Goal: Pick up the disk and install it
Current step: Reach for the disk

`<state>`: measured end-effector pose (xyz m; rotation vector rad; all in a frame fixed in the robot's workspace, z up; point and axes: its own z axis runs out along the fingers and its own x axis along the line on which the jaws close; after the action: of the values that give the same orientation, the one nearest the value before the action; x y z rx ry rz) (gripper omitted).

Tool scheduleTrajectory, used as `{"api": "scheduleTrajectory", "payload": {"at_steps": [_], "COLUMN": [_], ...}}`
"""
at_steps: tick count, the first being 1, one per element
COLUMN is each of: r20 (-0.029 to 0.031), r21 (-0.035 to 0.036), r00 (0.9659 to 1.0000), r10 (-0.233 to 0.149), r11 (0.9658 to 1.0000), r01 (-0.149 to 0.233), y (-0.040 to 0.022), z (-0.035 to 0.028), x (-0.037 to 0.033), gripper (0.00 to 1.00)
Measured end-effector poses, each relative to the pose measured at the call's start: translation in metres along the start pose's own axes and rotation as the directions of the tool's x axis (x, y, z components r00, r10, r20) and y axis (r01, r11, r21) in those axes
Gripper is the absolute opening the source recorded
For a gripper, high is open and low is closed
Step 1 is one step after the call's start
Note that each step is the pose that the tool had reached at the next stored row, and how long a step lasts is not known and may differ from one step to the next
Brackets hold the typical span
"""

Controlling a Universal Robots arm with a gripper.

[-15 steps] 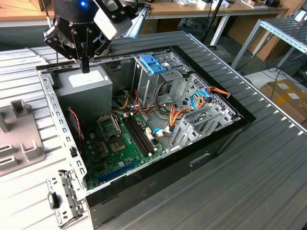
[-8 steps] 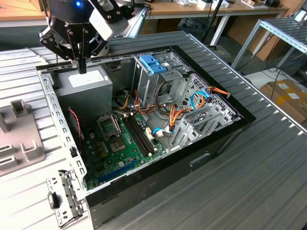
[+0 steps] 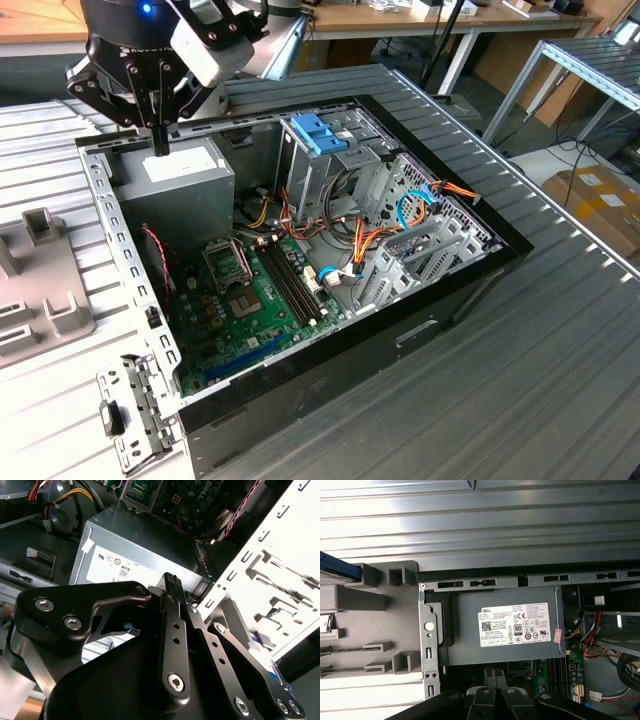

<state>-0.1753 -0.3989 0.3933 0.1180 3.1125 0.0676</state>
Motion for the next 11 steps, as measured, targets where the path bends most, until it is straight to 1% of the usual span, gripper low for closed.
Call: {"api": "scheduleTrajectory", "payload": {"at_steps": [7, 11], "r20": [0.0000, 0.0000], "r21": [0.0000, 0.0000], "r00": [1.0000, 1.0000], "r10": [0.000, 0.000], "r11": [1.0000, 1.0000], "r01": [0.000, 0.000], "y": [-0.0005, -0.0006], "z": [-0.0002, -0.0002], "x": [0.0064, 0.0085], "gripper": [0.11, 0.11]}}
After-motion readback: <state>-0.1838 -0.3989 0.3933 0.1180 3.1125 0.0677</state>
